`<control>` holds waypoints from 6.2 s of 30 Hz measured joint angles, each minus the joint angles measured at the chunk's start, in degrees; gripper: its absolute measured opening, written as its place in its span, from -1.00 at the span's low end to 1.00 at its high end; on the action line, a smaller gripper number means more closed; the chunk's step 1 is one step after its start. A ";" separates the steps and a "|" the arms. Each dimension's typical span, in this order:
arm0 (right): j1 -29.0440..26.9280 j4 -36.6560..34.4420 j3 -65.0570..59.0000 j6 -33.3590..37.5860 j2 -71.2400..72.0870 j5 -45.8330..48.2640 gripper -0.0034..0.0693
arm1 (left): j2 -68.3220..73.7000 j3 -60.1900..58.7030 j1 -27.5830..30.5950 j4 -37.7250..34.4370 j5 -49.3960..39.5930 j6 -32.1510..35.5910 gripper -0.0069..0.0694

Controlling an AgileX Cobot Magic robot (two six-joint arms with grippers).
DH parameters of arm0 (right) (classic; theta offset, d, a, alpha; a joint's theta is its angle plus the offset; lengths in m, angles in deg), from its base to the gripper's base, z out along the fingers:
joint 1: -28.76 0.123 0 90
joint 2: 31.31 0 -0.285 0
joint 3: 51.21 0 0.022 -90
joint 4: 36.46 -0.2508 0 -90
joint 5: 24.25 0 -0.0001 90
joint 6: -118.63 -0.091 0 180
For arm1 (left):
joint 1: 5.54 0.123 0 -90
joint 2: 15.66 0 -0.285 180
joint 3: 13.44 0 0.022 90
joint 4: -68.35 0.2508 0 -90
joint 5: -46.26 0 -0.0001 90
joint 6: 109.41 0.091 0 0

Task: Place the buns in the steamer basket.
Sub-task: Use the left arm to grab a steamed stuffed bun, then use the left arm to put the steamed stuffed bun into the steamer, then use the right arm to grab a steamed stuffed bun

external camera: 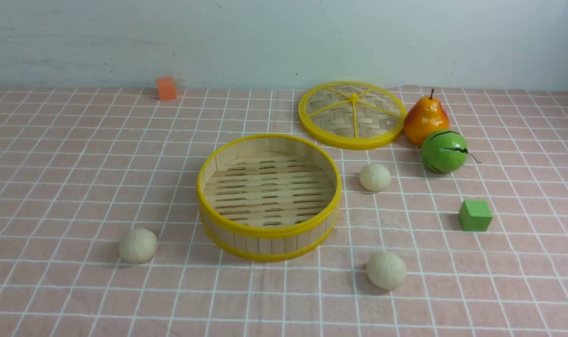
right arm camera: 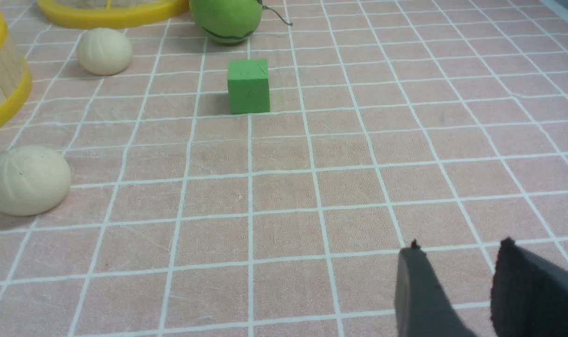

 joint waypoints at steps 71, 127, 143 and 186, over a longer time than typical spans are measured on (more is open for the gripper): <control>0.00 4.51 6.92 -17.14 -6.47 -42.96 -0.71 | 8.17 16.95 0.00 -3.60 35.53 -18.54 -0.57; 20.18 -4.67 40.65 7.55 -64.39 7.15 -0.92 | 97.88 85.15 -11.01 13.64 -24.37 -1.43 -0.86; 20.18 -4.73 40.65 7.55 -64.39 7.31 -0.90 | 110.92 82.27 -8.35 14.09 -28.71 -8.64 0.00; 30.37 -9.40 61.89 9.45 -86.16 21.31 -0.05 | 97.95 101.51 -23.66 18.59 -31.57 -14.09 -0.03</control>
